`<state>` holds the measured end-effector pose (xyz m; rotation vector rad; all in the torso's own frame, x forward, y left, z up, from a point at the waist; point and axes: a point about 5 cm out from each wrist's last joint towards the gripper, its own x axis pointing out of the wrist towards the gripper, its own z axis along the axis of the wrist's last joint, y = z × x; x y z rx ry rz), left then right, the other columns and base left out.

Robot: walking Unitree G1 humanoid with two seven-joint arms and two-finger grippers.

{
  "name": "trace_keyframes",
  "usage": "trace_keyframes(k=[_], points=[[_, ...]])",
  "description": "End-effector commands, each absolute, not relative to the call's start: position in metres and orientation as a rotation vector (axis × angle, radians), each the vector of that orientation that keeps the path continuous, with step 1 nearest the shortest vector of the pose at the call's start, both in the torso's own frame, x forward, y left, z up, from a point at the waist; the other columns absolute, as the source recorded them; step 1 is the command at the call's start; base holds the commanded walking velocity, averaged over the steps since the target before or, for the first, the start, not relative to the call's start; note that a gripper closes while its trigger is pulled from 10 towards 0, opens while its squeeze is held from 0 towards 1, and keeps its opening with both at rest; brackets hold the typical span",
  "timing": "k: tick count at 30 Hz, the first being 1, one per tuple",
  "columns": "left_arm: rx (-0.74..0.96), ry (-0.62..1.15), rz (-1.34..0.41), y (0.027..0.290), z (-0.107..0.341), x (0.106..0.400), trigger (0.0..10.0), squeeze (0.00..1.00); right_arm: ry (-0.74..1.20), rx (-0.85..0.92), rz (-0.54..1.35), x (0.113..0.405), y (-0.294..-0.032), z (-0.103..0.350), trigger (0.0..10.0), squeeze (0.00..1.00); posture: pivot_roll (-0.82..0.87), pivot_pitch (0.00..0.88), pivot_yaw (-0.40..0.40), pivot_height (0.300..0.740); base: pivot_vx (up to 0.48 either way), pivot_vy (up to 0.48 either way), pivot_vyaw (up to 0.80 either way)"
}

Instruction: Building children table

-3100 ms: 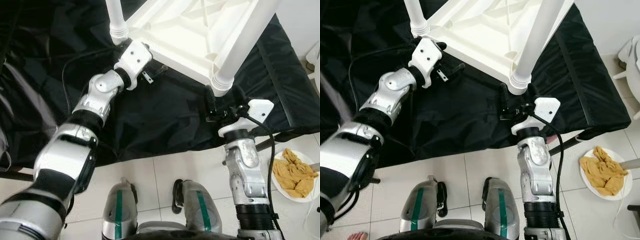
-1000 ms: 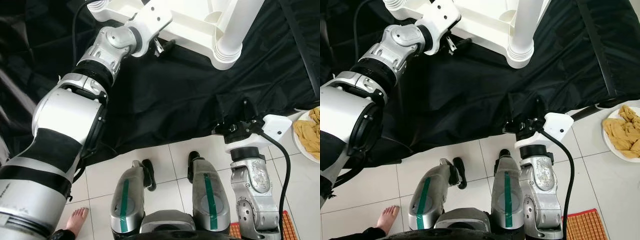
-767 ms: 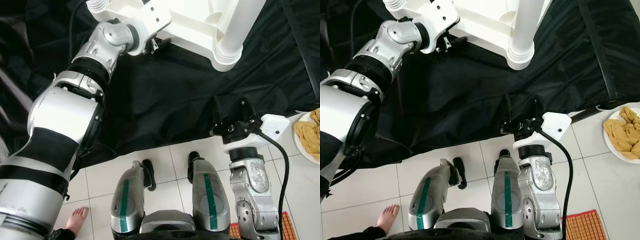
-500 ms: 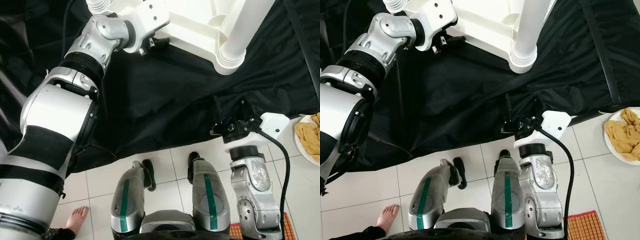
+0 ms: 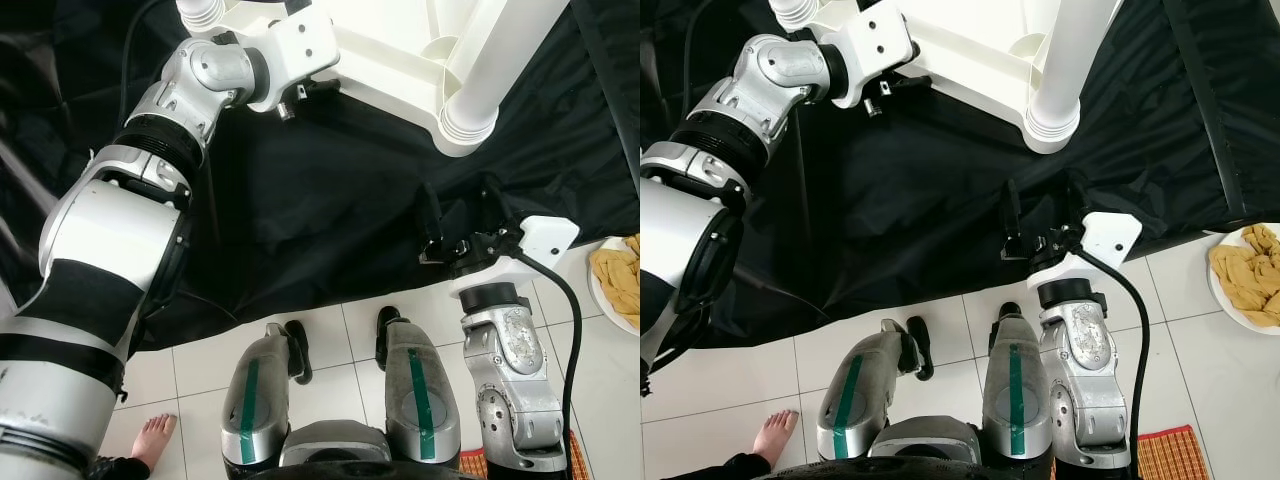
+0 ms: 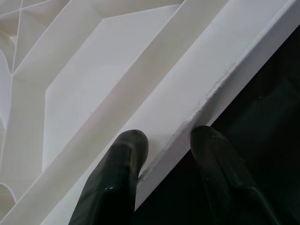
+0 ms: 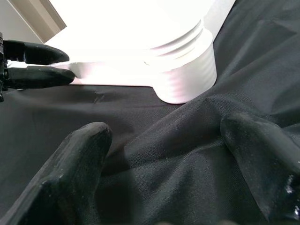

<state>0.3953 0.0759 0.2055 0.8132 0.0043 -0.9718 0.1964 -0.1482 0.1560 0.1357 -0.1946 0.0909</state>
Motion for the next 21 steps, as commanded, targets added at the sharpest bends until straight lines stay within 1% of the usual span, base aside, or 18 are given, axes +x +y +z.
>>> trace_keyframes(k=[1,8,9,10,11,12,13,14,15,16,17,21], points=[[0.743,0.475,-1.326,0.094,0.121,0.359,10.0,0.00,-0.160,0.144,0.100,0.196,-0.148,0.150,10.0,0.00,-0.16,0.273,0.158,0.740,0.000,0.000,0.00],[0.754,0.510,-1.360,0.096,0.111,0.354,10.0,0.00,-0.159,0.139,0.107,0.196,-0.148,0.150,10.0,0.00,-0.17,0.259,0.155,0.740,0.000,0.000,0.00],[0.754,0.518,-1.369,0.096,0.110,0.353,7.2,0.00,-0.159,0.138,0.107,0.196,-0.148,0.150,10.0,0.00,-0.17,0.256,0.156,0.740,0.000,0.000,0.00],[0.754,0.518,-1.369,0.096,0.110,0.353,7.2,0.00,-0.159,0.138,0.107,0.196,-0.148,0.150,10.0,0.00,-0.17,0.256,0.156,0.740,0.000,0.000,0.00],[0.755,0.523,-1.376,0.097,0.109,0.352,3.6,0.00,-0.159,0.137,0.108,0.196,-0.148,0.150,10.0,0.00,-0.17,0.256,0.156,0.740,0.000,0.000,0.00],[0.757,0.529,-1.392,0.096,0.108,0.351,3.6,0.00,-0.159,0.136,0.107,0.195,-0.148,0.149,10.0,0.00,-0.18,0.249,0.158,0.740,0.000,0.000,0.00],[0.771,0.534,-1.411,0.096,0.107,0.349,8.2,0.00,-0.160,0.136,0.106,0.195,-0.148,0.149,10.0,0.00,-0.18,0.246,0.161,0.740,0.000,0.000,0.00],[0.771,0.534,-1.411,0.096,0.107,0.349,8.2,0.00,-0.160,0.136,0.106,0.195,-0.148,0.149,10.0,0.00,-0.18,0.246,0.161,0.740,0.000,0.000,0.00],[0.765,0.552,-1.446,0.095,0.105,0.347,4.7,0.00,-0.160,0.137,0.103,0.194,-0.148,0.149,10.0,0.00,-0.18,0.247,0.164,0.740,0.000,0.000,0.00],[0.765,0.552,-1.446,0.095,0.105,0.347,4.7,0.00,-0.160,0.137,0.103,0.194,-0.148,0.149,10.0,0.00,-0.18,0.247,0.164,0.740,0.000,0.000,0.00],[0.762,0.556,-1.452,0.094,0.105,0.346,0.0,0.00,-0.160,0.137,0.103,0.194,-0.148,0.149,10.0,0.00,-0.18,0.247,0.164,0.740,0.000,0.000,0.00],[0.730,0.560,-1.560,0.094,0.110,0.342,0.0,0.00,-0.160,0.134,0.098,0.193,-0.148,0.149,10.0,0.00,-0.18,0.250,0.171,0.740,0.000,0.000,0.00]])
